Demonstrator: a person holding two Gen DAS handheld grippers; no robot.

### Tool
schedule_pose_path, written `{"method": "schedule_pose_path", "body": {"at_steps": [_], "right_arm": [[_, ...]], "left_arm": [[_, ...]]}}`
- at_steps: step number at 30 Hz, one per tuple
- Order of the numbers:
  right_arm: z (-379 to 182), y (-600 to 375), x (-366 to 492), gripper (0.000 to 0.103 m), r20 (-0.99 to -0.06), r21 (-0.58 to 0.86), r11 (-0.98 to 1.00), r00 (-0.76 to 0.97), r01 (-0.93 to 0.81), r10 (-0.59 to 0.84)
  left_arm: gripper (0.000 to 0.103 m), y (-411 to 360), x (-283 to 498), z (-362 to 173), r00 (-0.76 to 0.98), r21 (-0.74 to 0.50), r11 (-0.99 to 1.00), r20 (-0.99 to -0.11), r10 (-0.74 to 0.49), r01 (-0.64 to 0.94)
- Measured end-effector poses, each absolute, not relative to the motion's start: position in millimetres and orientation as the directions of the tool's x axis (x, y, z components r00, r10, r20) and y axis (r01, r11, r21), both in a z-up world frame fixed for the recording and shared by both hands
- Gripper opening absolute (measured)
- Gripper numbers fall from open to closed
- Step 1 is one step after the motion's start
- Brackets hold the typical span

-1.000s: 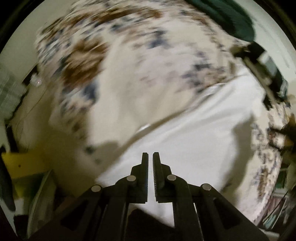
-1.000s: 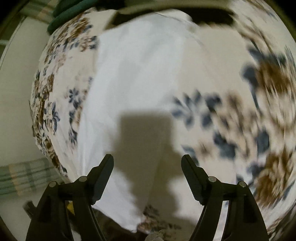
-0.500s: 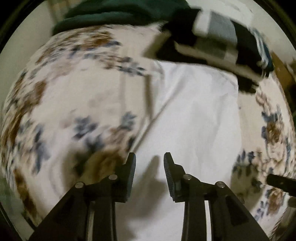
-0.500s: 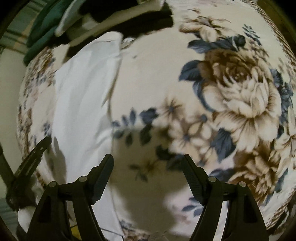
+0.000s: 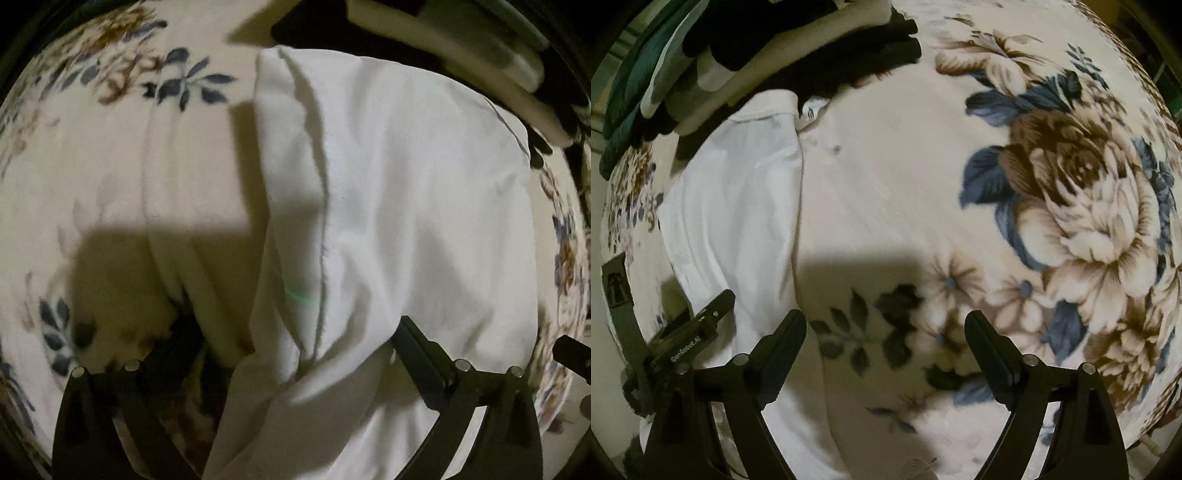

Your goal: Fold small clothes

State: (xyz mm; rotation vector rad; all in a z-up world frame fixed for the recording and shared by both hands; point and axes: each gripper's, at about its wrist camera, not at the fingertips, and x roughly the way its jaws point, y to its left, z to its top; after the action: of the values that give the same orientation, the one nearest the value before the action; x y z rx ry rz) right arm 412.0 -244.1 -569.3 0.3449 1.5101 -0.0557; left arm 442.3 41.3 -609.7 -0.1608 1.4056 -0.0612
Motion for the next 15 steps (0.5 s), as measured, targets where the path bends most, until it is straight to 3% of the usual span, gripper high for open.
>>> {"method": "schedule_pose_path", "body": {"at_steps": [3,6,9,12,13,14,15], "right_arm": [[-569,-237,429,0.089,-0.975,0.218,0.941,0.09,0.259,0.201],[-563,-240,446,0.089,-0.961,0.272,0.926,0.128,0.264,0.245],[-560,-240,471,0.089,-0.941,0.329,0.909,0.173,0.257,0.291],[-563,-233,498,0.088,-0.923,0.371,0.893,0.208,0.255,0.324],[-565,-232,507,0.087,-0.919,0.379,0.889,0.216,0.257,0.33],[-568,-230,515,0.087,-0.913,0.393,0.881,0.224,0.261,0.341],[-573,-227,527,0.087,-0.903,0.417,0.868,0.23,0.269,0.362]], "left_arm": [[0.103,42,448,-605,0.128,-0.141,0.989,-0.983,-0.135,-0.042],[0.087,61,450,-566,0.218,-0.199,0.978,-0.959,-0.181,-0.063],[0.087,81,460,-531,0.336,-0.232,0.97,-0.921,-0.198,-0.065],[0.087,93,491,-533,0.357,-0.244,0.969,-0.909,-0.213,-0.043],[0.081,94,503,-541,0.347,-0.235,0.972,-0.914,-0.21,-0.03],[0.064,87,511,-548,0.333,-0.226,0.974,-0.92,-0.206,-0.021],[0.053,82,521,-558,0.306,-0.224,0.975,-0.928,-0.212,-0.002]]}}
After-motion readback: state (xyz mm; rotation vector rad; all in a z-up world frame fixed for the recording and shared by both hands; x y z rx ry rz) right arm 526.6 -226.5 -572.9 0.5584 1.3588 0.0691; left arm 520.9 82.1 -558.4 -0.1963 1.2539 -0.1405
